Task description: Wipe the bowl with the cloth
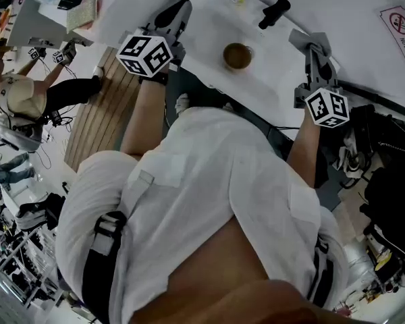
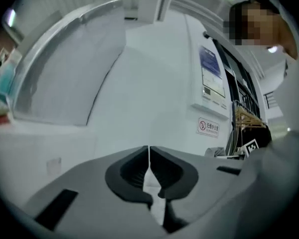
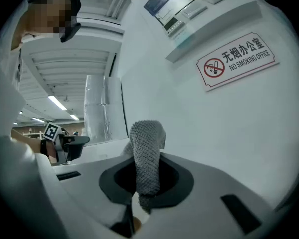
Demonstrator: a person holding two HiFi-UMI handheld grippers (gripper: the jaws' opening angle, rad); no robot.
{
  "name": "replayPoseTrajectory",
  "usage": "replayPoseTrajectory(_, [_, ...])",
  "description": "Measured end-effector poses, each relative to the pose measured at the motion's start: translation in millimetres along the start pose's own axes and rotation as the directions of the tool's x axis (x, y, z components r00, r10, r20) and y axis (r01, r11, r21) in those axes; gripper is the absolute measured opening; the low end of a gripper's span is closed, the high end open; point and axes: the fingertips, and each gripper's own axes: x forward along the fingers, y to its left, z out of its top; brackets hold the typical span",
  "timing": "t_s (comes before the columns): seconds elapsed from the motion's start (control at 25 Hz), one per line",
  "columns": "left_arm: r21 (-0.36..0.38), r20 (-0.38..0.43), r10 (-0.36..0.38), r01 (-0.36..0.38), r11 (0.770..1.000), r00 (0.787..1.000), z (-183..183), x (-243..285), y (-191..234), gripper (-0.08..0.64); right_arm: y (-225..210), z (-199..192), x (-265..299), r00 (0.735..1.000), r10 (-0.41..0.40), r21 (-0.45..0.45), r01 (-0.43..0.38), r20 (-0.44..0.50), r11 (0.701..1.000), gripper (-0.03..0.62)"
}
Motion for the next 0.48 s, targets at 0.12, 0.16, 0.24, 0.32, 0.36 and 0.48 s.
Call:
replayPoseTrajectory(0.12, [0.146,0.067,-0.021,0.011,0.989,0.998,27.4,-11.3,-12.6,0.018,-0.7,14.4,-3.1,1.000,0.002,-0.036,-0.001,0.031,0.999,0.040])
replayPoseTrajectory(0.16, [0.178,0.080,-0.032,0.017,0.984,0.996,32.4,-14.2,-17.0,0.018,-1.2,17.7,-3.5,0.999,0.002,-0.055,0.000,0.033,0.999,0.040])
replayPoseTrajectory(0.24, [0.214,0.096,-0.057,0.035,0.976,0.994,37.7,-17.4,-25.8,0.018,-3.6,23.0,-4.1,1.000,0.001,-0.096,0.002,0.027,0.995,0.038])
replayPoseTrajectory(0.32, [0.225,0.100,-0.078,0.054,0.973,0.992,38.5,-17.5,-33.9,0.018,-6.8,28.1,-5.7,1.000,0.000,-0.118,0.003,0.029,0.993,0.038])
replayPoseTrajectory(0.36, [0.230,0.098,-0.085,0.060,0.971,0.992,38.2,-17.3,-37.0,0.018,-7.8,30.1,-6.3,0.999,0.000,-0.120,0.004,0.035,0.993,0.038])
replayPoseTrajectory(0.48, [0.254,0.085,-0.105,0.081,0.964,0.991,37.0,-15.5,-44.0,0.018,-6.9,31.9,-7.4,0.999,0.001,-0.116,0.004,0.046,0.993,0.038])
